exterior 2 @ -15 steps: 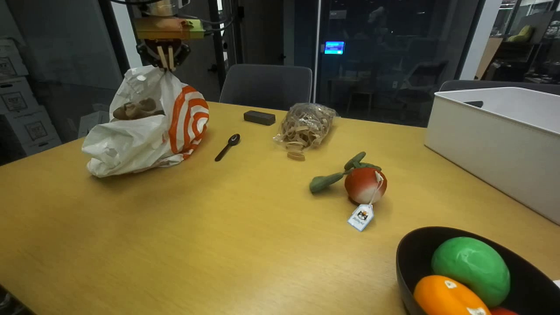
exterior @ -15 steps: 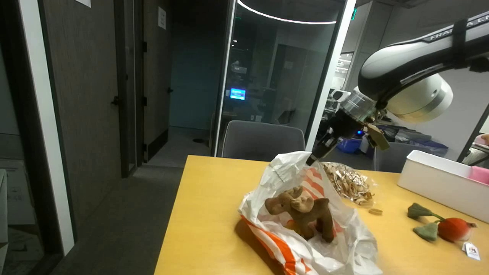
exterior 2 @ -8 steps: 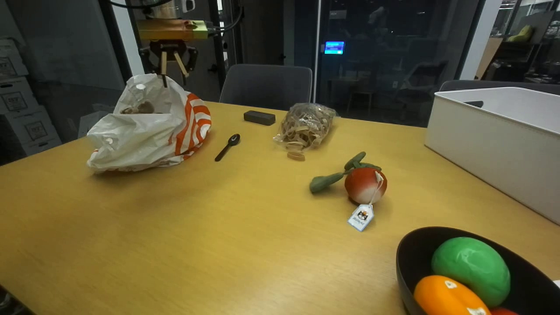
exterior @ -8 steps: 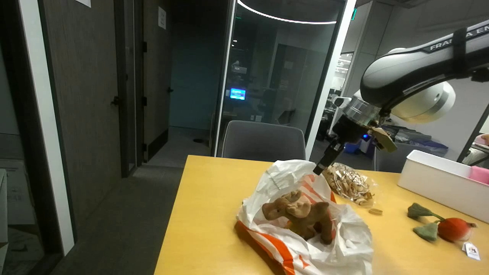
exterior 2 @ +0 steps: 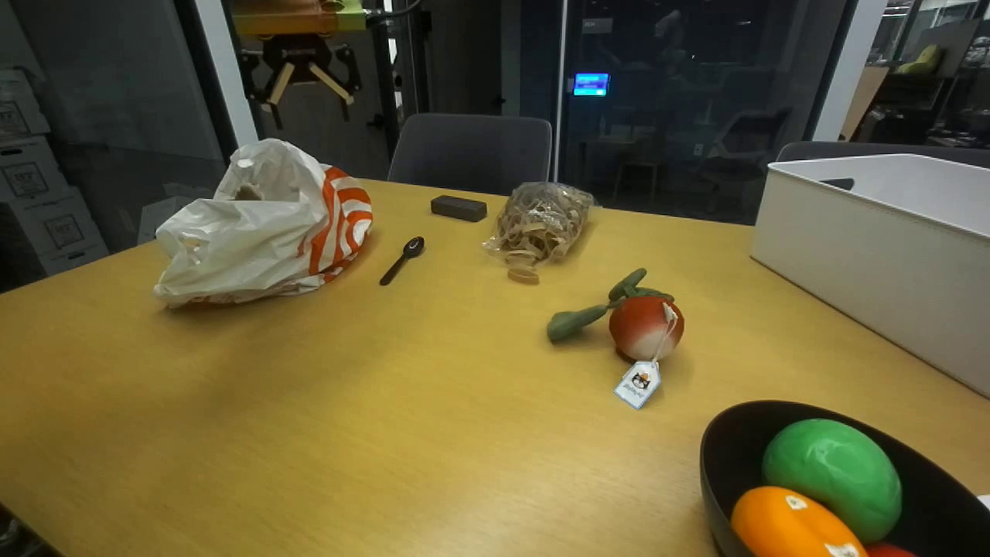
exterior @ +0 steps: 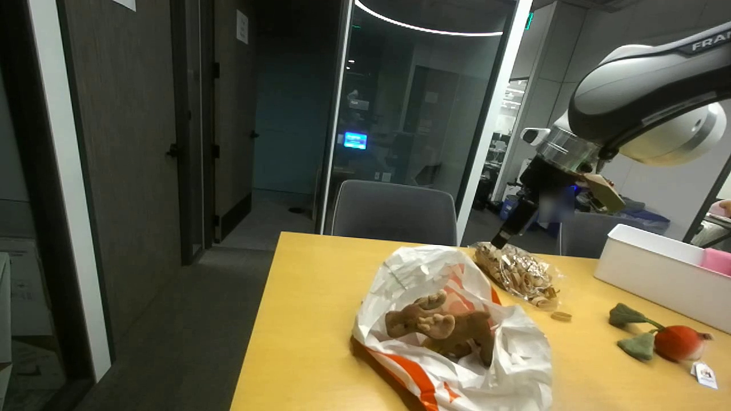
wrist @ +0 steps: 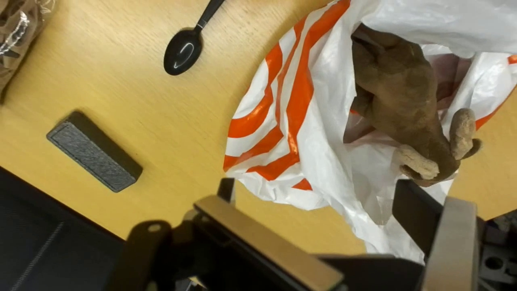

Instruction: Pick the yellow container with an orange lid from the table and put it in the plastic, pick the brown toy from the table and put it in the plastic

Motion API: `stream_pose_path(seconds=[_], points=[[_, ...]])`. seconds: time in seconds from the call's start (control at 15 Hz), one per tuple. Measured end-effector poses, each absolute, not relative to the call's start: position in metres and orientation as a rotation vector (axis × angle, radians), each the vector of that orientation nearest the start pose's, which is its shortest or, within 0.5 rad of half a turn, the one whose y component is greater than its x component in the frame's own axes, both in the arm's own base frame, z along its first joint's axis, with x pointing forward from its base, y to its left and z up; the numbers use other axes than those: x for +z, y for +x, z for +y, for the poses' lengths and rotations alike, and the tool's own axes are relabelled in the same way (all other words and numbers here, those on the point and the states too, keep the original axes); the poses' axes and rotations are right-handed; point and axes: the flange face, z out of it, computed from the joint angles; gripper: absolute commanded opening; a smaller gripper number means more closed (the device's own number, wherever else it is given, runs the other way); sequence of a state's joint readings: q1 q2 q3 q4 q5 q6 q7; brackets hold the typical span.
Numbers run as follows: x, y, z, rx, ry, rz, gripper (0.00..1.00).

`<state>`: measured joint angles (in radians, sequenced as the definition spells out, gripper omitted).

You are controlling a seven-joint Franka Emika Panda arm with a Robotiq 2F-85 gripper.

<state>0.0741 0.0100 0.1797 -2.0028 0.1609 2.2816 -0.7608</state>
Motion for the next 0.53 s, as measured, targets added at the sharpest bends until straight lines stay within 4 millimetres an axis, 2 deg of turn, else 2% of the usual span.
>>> stream_pose_path(seconds=[0.27,0.53], points=[[0.480,0.538,0.152,-0.437,-2.724,-1.380,1.00],[0.474,0.513,0.164,-0.403,-2.726,-1.384,1.00]])
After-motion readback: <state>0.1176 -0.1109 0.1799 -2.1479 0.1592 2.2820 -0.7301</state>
